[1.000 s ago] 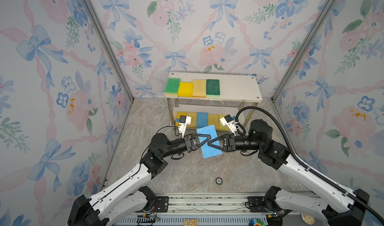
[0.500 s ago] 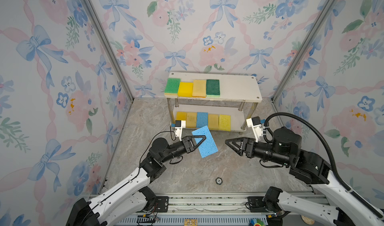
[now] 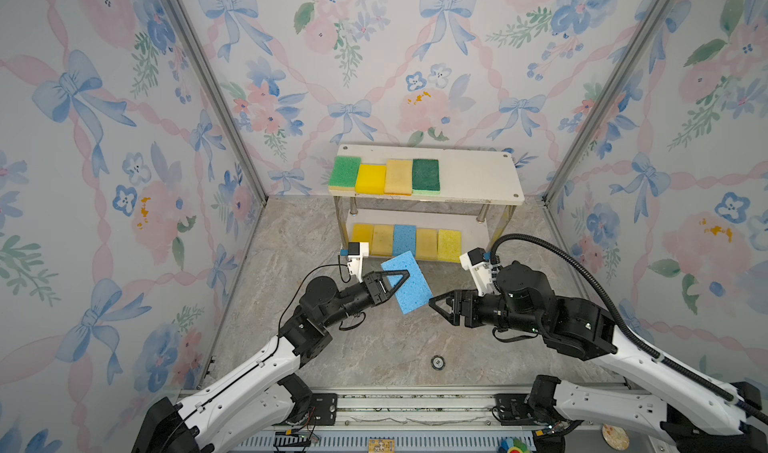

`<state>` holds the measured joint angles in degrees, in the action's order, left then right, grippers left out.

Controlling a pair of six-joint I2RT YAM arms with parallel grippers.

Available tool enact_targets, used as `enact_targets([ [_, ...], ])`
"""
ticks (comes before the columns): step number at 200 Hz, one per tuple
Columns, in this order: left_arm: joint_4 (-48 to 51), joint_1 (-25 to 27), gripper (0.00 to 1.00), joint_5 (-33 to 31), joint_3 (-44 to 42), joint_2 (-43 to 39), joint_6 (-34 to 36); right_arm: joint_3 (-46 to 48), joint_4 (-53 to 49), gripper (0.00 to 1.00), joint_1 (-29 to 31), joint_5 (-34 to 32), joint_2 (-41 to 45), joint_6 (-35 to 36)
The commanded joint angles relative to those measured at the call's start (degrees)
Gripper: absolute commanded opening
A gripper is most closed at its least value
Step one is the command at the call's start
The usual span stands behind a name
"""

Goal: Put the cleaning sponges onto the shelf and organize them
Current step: 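Open the left gripper to release the blue sponge to the right gripper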

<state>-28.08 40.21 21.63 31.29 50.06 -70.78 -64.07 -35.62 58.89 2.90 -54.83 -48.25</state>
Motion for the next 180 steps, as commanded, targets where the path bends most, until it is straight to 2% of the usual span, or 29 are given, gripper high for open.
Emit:
enact_targets([
  [1,0.31,-0.07,0.0,0.17,-0.46,-0.17,-0.32,-1.67,1.54,0.67,0.99,-0.44,-1.22,1.04],
  [82,0.65,-0.02,0.0,1.31,-0.41,0.38,0.04,-2.54,2.0,0.53,1.14,-1.15,-2.54,1.57],
  [136,0.83,0.31,0.0,1.45,0.12,0.78,0.14,-2.64,2.73,0.4,1.08,-0.16,-3.44,1.63],
  [180,0.86,0.67,0.0,1.33,0.29,0.79,0.15,-2.22,3.03,0.35,1.09,-0.08,-3.42,1.44],
])
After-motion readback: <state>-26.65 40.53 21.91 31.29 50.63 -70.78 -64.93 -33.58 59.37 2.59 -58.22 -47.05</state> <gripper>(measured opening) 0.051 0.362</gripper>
